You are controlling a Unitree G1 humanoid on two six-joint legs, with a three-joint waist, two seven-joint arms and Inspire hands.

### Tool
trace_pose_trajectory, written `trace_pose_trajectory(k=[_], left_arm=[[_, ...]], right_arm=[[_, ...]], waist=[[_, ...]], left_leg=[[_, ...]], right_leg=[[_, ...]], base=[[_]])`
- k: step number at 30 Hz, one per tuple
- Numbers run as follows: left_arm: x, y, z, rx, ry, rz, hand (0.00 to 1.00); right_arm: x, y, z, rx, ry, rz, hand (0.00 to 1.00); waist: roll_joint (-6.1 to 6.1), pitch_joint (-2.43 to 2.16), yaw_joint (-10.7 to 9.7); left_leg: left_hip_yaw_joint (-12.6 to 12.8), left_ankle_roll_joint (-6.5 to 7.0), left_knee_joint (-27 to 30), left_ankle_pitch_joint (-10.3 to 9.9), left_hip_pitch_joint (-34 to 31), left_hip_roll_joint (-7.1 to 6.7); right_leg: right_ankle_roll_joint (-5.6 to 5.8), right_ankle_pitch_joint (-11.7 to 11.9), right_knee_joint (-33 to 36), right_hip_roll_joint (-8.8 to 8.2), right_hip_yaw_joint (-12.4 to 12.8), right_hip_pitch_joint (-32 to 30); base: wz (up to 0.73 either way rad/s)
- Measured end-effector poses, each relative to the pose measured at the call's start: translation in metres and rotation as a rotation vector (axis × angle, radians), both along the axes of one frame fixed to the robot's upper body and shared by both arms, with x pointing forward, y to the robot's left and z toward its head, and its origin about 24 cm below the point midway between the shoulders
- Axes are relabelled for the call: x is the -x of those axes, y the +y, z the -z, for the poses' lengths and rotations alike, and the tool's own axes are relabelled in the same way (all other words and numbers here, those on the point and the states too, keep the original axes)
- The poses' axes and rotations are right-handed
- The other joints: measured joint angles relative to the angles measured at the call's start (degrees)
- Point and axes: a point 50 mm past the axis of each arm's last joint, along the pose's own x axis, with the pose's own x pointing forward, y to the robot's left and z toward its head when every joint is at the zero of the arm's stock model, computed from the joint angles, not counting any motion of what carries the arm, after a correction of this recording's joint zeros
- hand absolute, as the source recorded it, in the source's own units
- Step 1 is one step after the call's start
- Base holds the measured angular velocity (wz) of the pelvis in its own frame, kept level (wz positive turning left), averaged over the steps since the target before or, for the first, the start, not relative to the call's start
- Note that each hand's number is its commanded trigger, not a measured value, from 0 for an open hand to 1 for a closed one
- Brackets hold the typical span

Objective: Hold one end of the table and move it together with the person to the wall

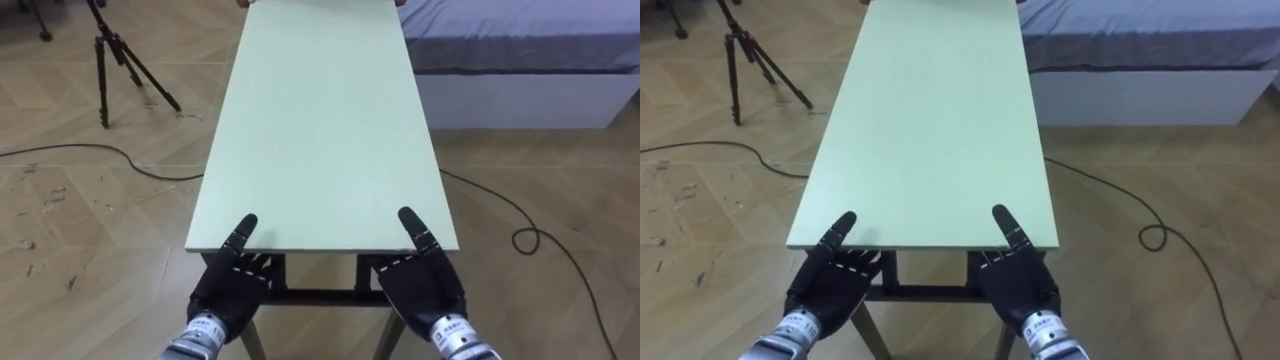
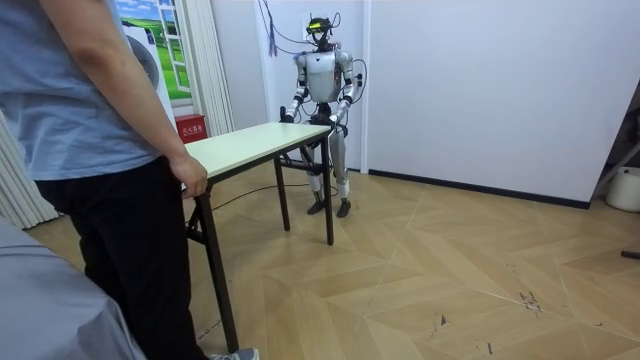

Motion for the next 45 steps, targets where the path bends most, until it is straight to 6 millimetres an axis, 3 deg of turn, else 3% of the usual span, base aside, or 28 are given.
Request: trace_pose_trajectory(k=[10,11,12,14,15,20,24,45], left_arm=[[-0.009,-0.002,-0.006,0.030,0.021,-0.030,0.00],[-0.009,-0.002,-0.006,0.030,0.020,-0.030,0.03],[-0.010,-0.002,-0.007,0.029,0.019,-0.030,0.55],[-0.010,-0.002,-0.008,0.029,0.016,-0.029,0.94],[-0.011,-0.002,-0.010,0.028,0.015,-0.028,1.00],[-0.013,-0.005,-0.011,0.037,0.008,-0.033,1.00],[-0.013,-0.010,-0.012,0.052,0.004,-0.030,1.00],[-0.010,-0.014,-0.009,-0.013,0.026,-0.025,1.00]], right_arm=[[-0.003,0.005,-0.003,0.000,0.025,0.020,0.00],[-0.003,0.005,-0.003,-0.001,0.024,0.022,0.14],[-0.004,0.006,-0.003,-0.005,0.024,0.028,1.00],[-0.004,0.006,-0.003,-0.004,0.023,0.033,1.00],[-0.004,0.006,-0.003,-0.004,0.023,0.035,1.00],[-0.003,0.005,0.000,0.015,0.064,0.046,1.00],[-0.001,0.003,0.005,0.044,0.145,0.066,1.00],[0.001,0.009,0.007,0.065,0.145,0.075,1.00]], waist=[[0.27,-0.14,-0.2],[0.28,-0.15,-0.2],[0.30,-0.15,-0.1],[0.30,-0.14,-0.1],[0.30,-0.15,0.0],[0.30,-0.14,0.3],[0.32,-0.12,1.6],[-0.22,0.21,1.6]], left_leg=[[0.0,0.00,0.9,0.0,-0.8,-0.05],[-0.1,0.00,0.9,0.0,-0.8,-0.04],[-0.1,0.00,1.0,0.0,-0.8,-0.02],[-0.1,0.00,1.0,0.0,-0.8,-0.01],[-0.1,0.00,1.0,0.0,-0.8,0.00],[-0.2,0.00,1.1,0.0,-0.9,-0.02],[-0.3,0.00,1.0,0.0,-1.2,0.06],[-1.1,0.00,0.4,0.0,-0.8,0.02]], right_leg=[[-0.03,0.0,0.2,-0.03,0.0,-0.4],[-0.03,0.0,0.2,-0.04,-0.1,-0.3],[-0.06,0.0,0.2,-0.04,-0.1,-0.3],[-0.08,0.0,0.2,-0.05,-0.1,-0.4],[-0.08,0.0,0.3,-0.06,-0.2,-0.4],[-0.08,0.0,0.8,-0.08,-0.2,-1.0],[-0.07,0.0,0.8,-0.09,-0.6,-1.3],[-0.06,0.0,0.7,-0.07,0.6,-1.0]], base=[[0.00],[0.00],[0.00],[0.00],[0.00],[0.01],[0.02],[-0.01]])
